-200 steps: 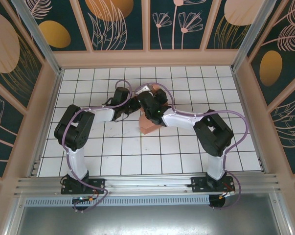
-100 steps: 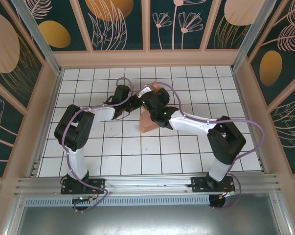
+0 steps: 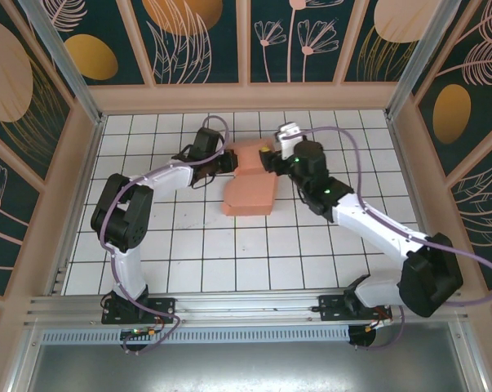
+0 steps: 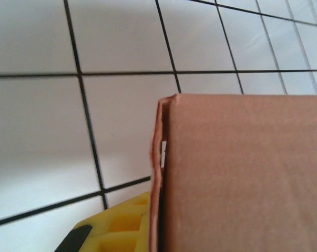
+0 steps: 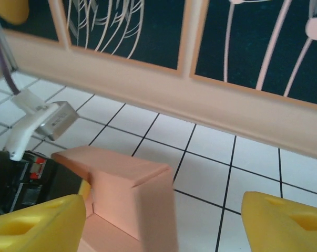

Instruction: Fold the paper box

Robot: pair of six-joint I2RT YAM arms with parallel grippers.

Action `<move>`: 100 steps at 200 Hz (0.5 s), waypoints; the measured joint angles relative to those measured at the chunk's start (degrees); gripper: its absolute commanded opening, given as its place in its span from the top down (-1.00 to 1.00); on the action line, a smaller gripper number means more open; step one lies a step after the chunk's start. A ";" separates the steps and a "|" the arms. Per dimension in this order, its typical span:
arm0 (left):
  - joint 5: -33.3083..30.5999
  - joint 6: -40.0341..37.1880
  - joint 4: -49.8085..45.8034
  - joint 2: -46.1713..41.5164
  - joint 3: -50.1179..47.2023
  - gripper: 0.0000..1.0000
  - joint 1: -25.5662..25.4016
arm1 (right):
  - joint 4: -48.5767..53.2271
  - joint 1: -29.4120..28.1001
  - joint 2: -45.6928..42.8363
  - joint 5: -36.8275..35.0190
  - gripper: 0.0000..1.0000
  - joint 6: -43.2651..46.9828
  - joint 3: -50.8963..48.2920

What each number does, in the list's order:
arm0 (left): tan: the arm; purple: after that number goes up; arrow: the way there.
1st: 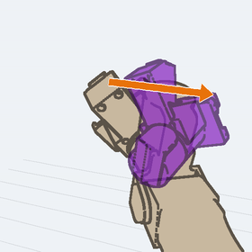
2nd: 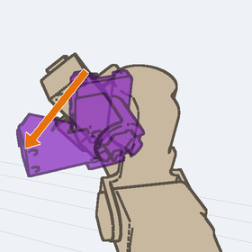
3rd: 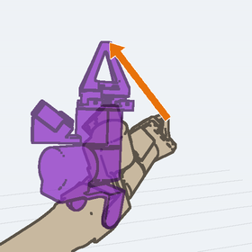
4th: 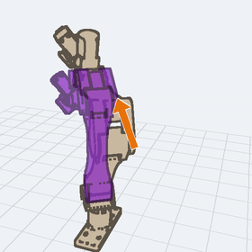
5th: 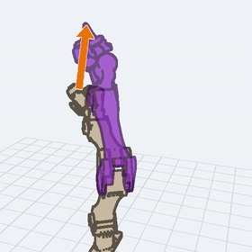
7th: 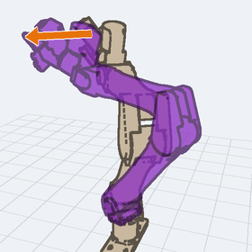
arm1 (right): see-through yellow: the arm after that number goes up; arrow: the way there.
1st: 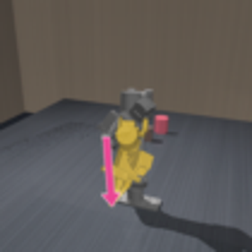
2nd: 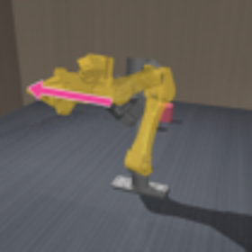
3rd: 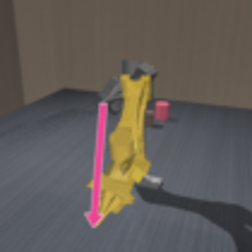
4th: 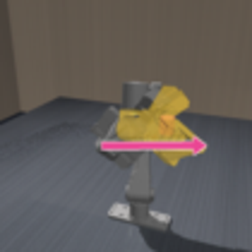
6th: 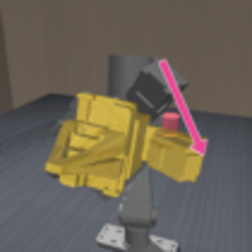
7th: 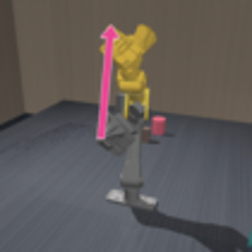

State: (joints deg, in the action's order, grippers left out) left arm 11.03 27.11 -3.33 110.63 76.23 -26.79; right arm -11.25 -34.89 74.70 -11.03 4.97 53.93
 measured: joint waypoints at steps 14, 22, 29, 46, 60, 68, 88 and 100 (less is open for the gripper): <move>-2.95 -4.42 -5.05 0.00 3.21 1.00 0.00 | -0.20 2.82 -0.55 2.64 -0.54 -2.86 -1.14; -4.48 -6.95 -8.33 0.00 4.96 1.00 0.00 | -0.13 4.07 -0.52 4.11 -0.54 -4.24 -1.64; -5.66 -9.03 -11.17 0.00 6.38 1.00 0.00 | -0.07 5.03 -0.48 5.20 -0.53 -5.42 -2.10; -8.22 -14.05 -18.67 0.02 9.70 1.00 0.00 | 0.24 6.56 -0.31 6.86 -0.53 -7.21 -2.91; -10.73 -17.55 -24.00 0.02 11.52 1.00 0.00 | 0.37 7.08 0.07 7.76 -0.53 -8.28 -3.30; -12.35 -19.06 -26.56 0.02 11.96 1.00 0.00 | 0.37 7.10 0.37 8.17 -0.53 -8.63 -3.37; -15.61 -22.29 -33.46 0.35 11.98 1.00 0.00 | 0.48 7.17 1.03 8.81 -0.53 -9.03 -3.67; -16.61 -23.89 -36.94 1.11 12.00 1.00 0.00 | 0.55 7.19 1.42 9.20 -0.53 -9.44 -3.93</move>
State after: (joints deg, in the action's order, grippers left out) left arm -5.58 3.22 -40.27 111.74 88.23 -26.79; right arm -10.70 -27.70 76.12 -1.83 -4.47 50.00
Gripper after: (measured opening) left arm 0.066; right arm 0.764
